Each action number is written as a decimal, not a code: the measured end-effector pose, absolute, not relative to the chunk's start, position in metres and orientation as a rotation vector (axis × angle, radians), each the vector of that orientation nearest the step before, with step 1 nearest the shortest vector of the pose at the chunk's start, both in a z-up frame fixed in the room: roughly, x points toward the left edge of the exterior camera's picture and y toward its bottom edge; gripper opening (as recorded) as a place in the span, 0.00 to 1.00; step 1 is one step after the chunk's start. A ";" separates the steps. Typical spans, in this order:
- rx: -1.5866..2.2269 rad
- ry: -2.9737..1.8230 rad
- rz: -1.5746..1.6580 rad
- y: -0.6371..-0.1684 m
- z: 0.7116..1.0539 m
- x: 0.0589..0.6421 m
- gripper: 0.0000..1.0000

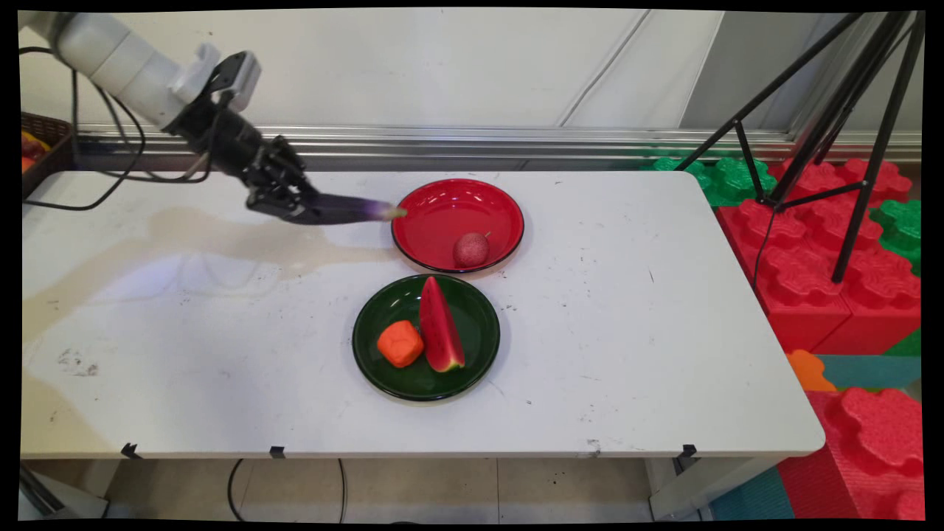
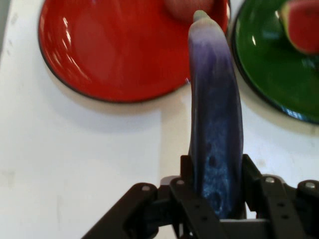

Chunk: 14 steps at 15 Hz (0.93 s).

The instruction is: Place the picked object on the table

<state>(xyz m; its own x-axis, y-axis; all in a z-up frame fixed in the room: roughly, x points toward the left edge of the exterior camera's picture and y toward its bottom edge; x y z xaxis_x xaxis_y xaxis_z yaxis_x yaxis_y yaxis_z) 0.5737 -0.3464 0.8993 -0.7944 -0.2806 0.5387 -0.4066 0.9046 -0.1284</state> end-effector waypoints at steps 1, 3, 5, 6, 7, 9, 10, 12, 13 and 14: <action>0.490 -2.552 0.320 -0.343 0.899 0.577 0.00; 0.481 -2.579 0.312 -0.336 0.896 0.583 0.00; 0.474 -2.606 0.307 -0.330 0.891 0.590 0.00; 0.470 -2.620 0.306 -0.329 0.888 0.593 0.00; 0.469 -2.631 0.303 -0.328 0.884 0.596 0.00; 0.468 -2.654 0.297 -0.329 0.873 0.601 0.00; 0.467 -2.661 0.294 -0.330 0.867 0.603 0.00; 0.467 -2.672 0.285 -0.331 0.857 0.605 0.00; 0.468 -2.675 0.277 -0.333 0.850 0.606 0.00; 0.471 -2.677 0.270 -0.334 0.843 0.607 0.00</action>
